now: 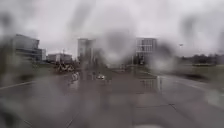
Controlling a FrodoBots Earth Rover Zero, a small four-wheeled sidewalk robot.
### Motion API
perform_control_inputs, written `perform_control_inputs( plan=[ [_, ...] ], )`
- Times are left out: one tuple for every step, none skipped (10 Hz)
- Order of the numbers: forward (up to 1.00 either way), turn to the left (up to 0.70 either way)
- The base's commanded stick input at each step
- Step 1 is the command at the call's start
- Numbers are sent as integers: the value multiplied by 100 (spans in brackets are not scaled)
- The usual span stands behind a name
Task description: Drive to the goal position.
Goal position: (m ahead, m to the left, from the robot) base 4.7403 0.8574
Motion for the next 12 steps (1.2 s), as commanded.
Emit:
perform_control_inputs(
  plan=[
    [7,0],
    [7,0],
    [7,0],
    [7,0],
    [7,0],
    [7,0],
    [7,0],
    [7,0],
    [7,0],
    [7,0],
    [7,0],
    [7,0]
  ],
)
